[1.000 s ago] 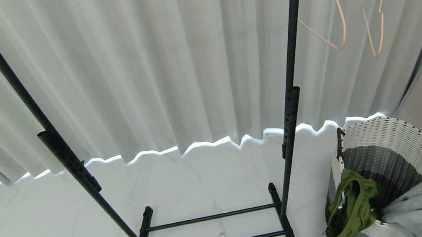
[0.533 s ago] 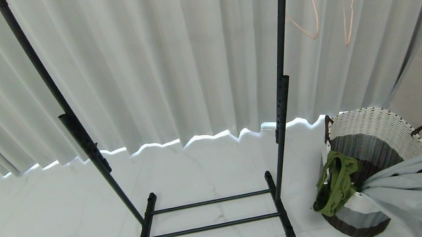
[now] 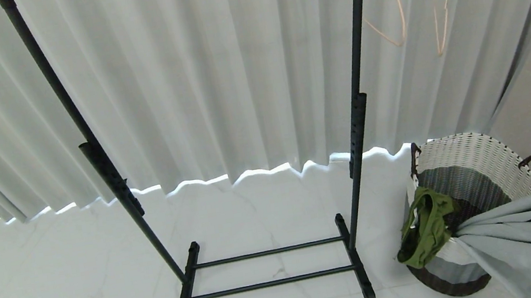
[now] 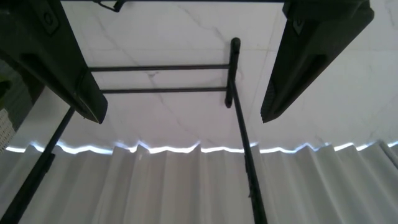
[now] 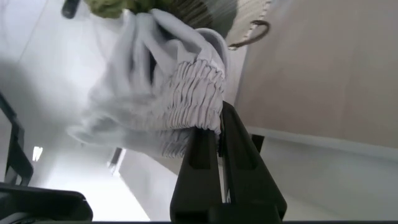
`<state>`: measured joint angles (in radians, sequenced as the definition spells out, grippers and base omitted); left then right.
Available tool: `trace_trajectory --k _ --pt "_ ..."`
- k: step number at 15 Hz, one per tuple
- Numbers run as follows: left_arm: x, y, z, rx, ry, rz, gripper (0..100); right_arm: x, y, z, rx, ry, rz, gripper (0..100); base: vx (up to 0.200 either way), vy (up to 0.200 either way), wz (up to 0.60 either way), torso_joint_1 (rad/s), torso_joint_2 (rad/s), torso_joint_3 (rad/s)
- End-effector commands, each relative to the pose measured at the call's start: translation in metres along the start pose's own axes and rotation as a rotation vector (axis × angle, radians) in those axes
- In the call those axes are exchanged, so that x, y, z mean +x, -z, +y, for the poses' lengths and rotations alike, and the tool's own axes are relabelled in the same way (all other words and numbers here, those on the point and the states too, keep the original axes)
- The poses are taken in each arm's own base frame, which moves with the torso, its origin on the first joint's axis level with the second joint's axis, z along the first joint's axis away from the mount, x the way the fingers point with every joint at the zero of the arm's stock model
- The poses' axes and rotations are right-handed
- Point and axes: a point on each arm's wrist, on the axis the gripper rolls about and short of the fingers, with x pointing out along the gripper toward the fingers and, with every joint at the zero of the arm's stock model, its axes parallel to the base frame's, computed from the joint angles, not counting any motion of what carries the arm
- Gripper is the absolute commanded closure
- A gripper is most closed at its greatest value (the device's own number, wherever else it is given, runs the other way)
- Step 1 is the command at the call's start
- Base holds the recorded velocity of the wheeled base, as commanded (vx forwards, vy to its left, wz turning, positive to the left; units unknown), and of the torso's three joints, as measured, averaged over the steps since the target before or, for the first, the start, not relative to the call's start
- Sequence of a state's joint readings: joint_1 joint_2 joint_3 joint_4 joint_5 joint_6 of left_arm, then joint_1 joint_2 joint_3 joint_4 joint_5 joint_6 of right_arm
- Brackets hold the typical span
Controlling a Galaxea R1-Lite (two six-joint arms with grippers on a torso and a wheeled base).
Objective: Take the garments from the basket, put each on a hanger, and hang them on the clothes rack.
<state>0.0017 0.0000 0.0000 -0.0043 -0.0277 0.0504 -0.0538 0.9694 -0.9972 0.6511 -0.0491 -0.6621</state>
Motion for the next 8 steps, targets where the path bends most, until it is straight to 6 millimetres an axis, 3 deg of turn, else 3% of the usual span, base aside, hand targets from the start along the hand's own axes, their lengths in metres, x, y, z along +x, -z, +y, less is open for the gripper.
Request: trace_trajectory --k 1,3,8 --pt "0.0001 -0.0001 0.0000 0.000 0.000 0.001 0 0.0009 -0.0003 -0.0001 -0.001 -0.002 0.002 100 0.000 0.200 0.00 0.002 0.00 -0.002" --pt "0.0000 0.0000 0.0000 0.002 0.000 0.000 0 0.0026 0.0000 0.0001 0.000 -0.007 0.009 100 0.000 0.200 0.00 -0.002 0.00 0.002" --pt "0.0001 -0.0001 0.0000 0.045 0.000 0.001 0 0.0102 0.0041 0.0042 -0.001 -0.044 0.033 100 0.000 0.000 0.00 0.000 0.00 0.000"
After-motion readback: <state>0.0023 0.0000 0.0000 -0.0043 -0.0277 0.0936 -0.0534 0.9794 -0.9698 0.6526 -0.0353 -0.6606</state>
